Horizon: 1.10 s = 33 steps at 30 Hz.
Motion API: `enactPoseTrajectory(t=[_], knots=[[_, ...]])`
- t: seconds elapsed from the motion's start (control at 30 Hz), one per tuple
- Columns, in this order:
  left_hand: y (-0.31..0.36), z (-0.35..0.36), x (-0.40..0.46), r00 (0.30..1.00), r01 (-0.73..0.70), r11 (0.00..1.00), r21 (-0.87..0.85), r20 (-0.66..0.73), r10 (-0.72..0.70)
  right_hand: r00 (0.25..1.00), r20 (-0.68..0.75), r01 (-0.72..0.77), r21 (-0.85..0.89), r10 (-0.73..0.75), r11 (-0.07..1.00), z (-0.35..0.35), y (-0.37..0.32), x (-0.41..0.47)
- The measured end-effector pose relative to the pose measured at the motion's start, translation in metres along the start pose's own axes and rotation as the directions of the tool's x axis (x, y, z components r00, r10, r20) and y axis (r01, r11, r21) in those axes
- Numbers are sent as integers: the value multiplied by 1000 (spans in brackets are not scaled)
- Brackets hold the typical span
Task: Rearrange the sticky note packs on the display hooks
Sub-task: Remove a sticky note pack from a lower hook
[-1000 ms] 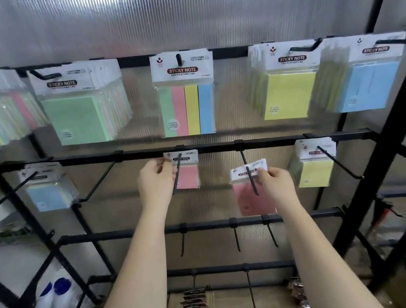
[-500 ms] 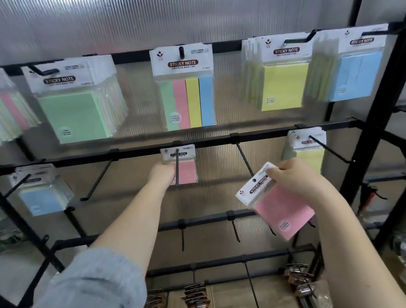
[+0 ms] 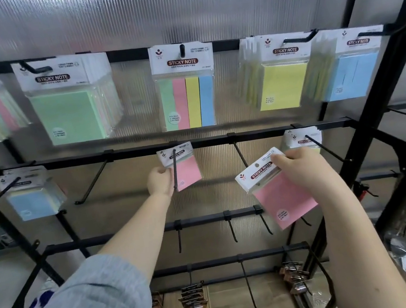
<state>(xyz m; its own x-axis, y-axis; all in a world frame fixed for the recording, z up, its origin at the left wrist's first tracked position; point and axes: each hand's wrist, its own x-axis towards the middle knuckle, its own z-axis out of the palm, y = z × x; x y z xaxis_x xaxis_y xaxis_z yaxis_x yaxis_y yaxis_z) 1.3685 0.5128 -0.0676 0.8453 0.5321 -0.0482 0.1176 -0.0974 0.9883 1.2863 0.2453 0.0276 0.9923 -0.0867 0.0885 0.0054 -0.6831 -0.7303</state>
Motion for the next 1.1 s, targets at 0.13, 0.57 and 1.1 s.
enactPoseTrajectory(t=[0.13, 0.57, 1.1], knots=[[-2, -1, 1, 998, -39, 999, -20, 49, 40, 1000, -13, 3, 9, -3, 1000, 1, -1, 0], [2, -6, 3, 990, -31, 997, -70, 134, 40, 998, -62, -20, 71, 24, 997, 0, -16, -6], [-5, -40, -56, 944, -322, 946, 39, 97, 317, 897, -418, 52, 423, 143, 905, 28, -24, -53]])
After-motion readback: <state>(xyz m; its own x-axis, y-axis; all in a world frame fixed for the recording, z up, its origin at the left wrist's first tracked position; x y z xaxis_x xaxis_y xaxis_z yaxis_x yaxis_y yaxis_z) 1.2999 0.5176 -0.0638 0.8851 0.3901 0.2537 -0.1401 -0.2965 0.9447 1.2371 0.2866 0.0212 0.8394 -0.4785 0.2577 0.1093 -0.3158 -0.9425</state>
